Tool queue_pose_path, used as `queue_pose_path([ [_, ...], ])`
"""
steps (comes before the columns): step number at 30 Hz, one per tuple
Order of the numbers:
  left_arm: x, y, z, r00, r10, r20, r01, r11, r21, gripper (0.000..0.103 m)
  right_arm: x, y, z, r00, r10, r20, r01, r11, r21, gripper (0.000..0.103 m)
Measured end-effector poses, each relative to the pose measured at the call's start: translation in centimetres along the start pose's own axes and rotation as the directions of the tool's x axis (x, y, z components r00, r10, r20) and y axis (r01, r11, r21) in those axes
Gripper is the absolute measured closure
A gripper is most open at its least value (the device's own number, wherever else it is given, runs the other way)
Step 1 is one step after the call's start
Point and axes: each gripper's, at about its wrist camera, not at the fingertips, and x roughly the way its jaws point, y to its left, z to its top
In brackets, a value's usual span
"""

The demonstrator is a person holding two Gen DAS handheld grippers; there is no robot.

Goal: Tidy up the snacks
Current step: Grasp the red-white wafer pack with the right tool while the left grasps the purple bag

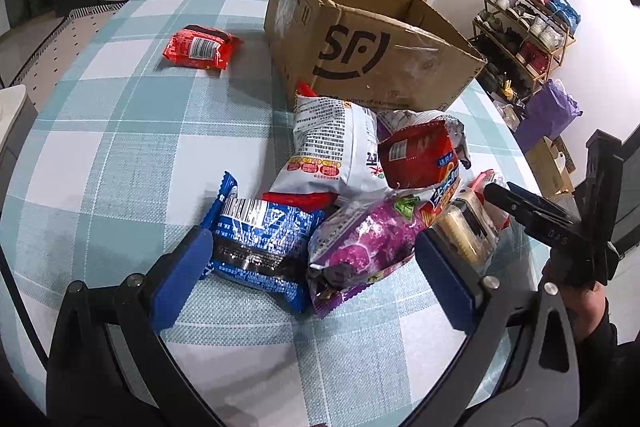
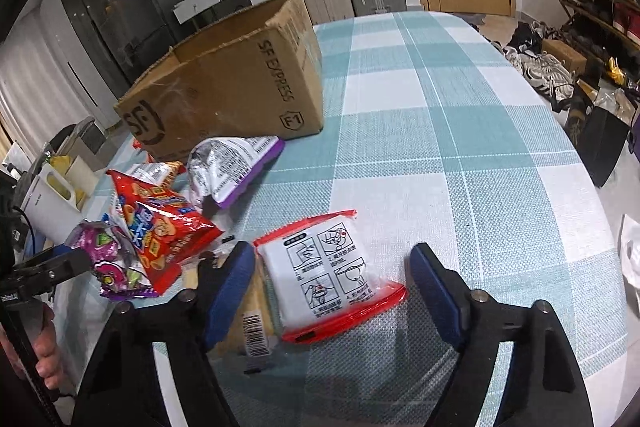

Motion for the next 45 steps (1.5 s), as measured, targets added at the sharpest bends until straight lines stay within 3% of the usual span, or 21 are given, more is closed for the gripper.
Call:
queue_pose_path([
  [3,0.3,0.1,0.3,1.0,-0.001,-0.005,0.001,1.0,-0.001,0.002,0.4,0.3,0.1,1.0,-0.021,-0.004,0.021,1.0,-0.023,0.026],
  [8,0.5,0.5,0.4,1.0,-0.009,-0.012,0.009,1.0,-0.013,0.002,0.7,1.4,-0.1,0.997,-0.08,-0.01,0.079,0.992,-0.097,0.054],
  [11,0.6,0.6,0.5,1.0,-0.014,-0.014,0.013,1.0,-0.016,0.002,0.8,2.2,-0.3,0.995,-0.099,-0.009,0.097,0.985,-0.146,0.058],
  [31,0.1,0.4,0.1,1.0,-0.028,-0.007,0.028,0.999,-0.021,0.002,-1.2,2.3,0.1,0.998,-0.048,0.033,0.052,0.991,-0.124,0.059],
  [45,0.8,-2.1,0.6,0.998,-0.06,-0.01,0.061,0.997,0.053,0.002,-2.5,1.4,0.1,0.999,-0.001,0.052,0.004,0.999,-0.05,0.059],
])
